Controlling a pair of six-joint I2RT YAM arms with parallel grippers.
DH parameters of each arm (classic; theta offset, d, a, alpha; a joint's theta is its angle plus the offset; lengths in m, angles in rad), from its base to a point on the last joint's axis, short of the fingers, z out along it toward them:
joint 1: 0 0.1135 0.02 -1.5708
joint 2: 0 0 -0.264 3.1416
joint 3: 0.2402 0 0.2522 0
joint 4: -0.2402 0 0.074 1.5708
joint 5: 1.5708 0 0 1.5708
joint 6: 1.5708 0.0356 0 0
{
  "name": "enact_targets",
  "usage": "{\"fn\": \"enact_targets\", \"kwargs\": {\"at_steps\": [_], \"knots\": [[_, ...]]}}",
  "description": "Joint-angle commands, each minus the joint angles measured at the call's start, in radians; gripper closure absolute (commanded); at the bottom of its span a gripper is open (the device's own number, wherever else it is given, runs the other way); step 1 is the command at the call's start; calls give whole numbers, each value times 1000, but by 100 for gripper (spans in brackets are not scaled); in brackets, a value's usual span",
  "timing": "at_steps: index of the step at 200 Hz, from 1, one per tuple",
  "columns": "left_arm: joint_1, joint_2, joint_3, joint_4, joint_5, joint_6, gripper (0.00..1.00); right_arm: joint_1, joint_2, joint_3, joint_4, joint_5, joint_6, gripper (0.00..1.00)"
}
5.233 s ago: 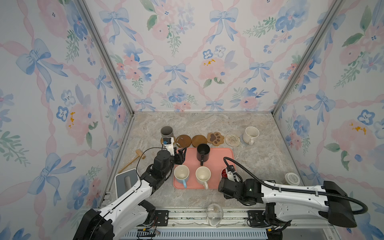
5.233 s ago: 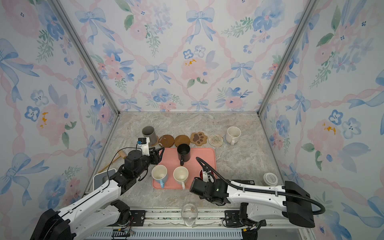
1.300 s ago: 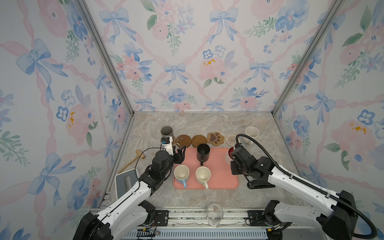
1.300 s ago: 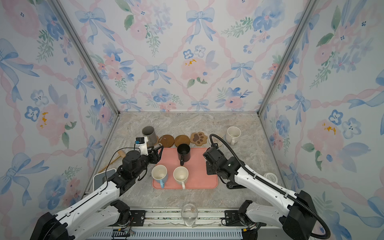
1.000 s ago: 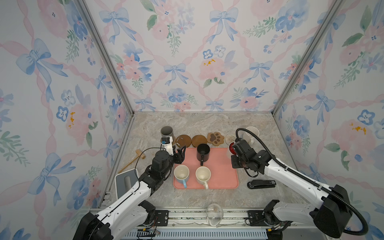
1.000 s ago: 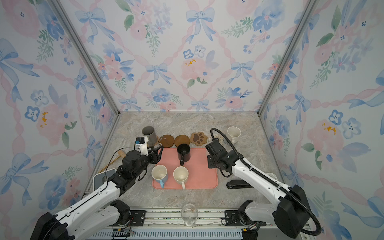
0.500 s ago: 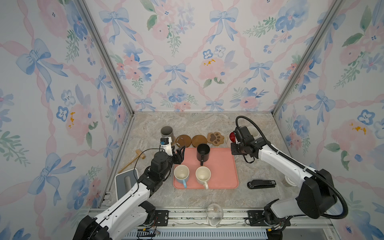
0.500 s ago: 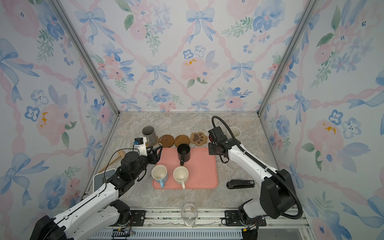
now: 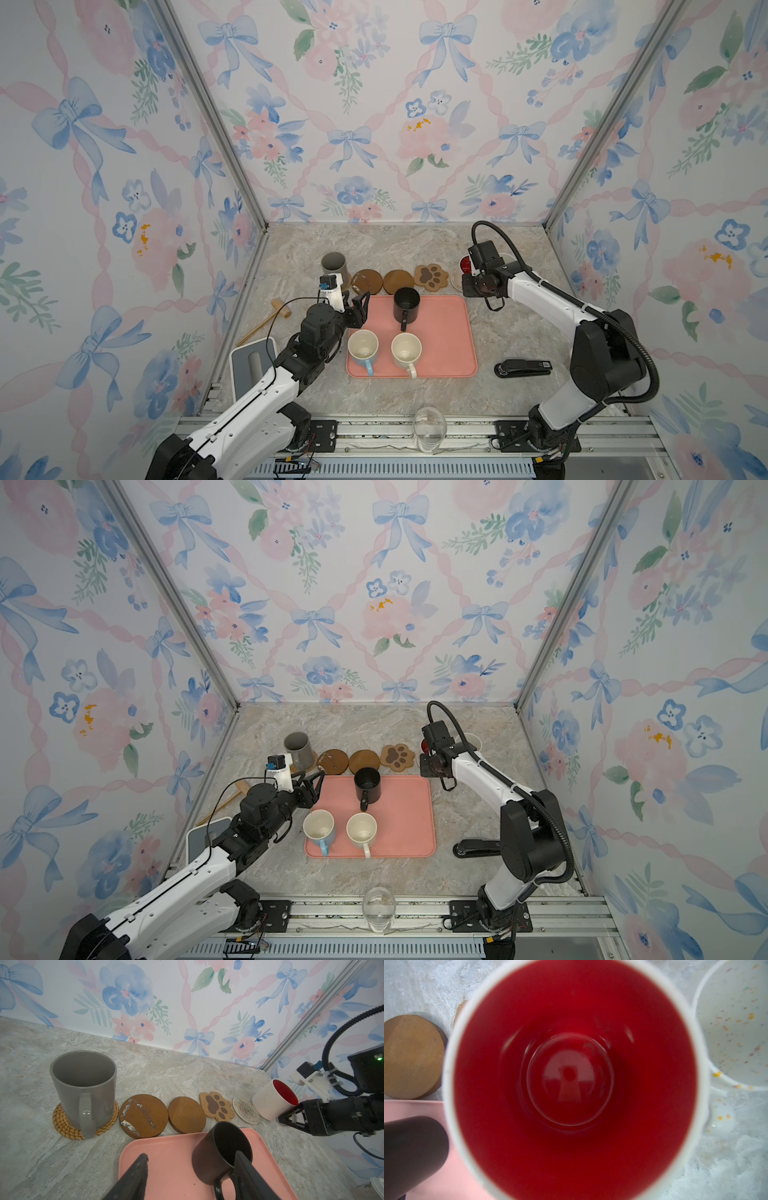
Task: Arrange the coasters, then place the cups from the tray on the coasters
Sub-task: 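Close right gripper on red-lined mug, lift and carry toward speckled coaster, then lower the red-lined mug onto the patterned round coaster and open right gripper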
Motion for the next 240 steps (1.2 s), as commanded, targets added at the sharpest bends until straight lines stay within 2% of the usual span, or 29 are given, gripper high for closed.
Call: {"fn": "enact_targets", "kwargs": {"at_steps": [1, 240], "knots": [[-5, -18, -14, 17, -9, 16, 38, -21, 40, 67, 58, -9, -16, 100], [-5, -34, -19, 16, -27, 27, 37, -72, 198, 150, 73, -25, -22, 100]]}}
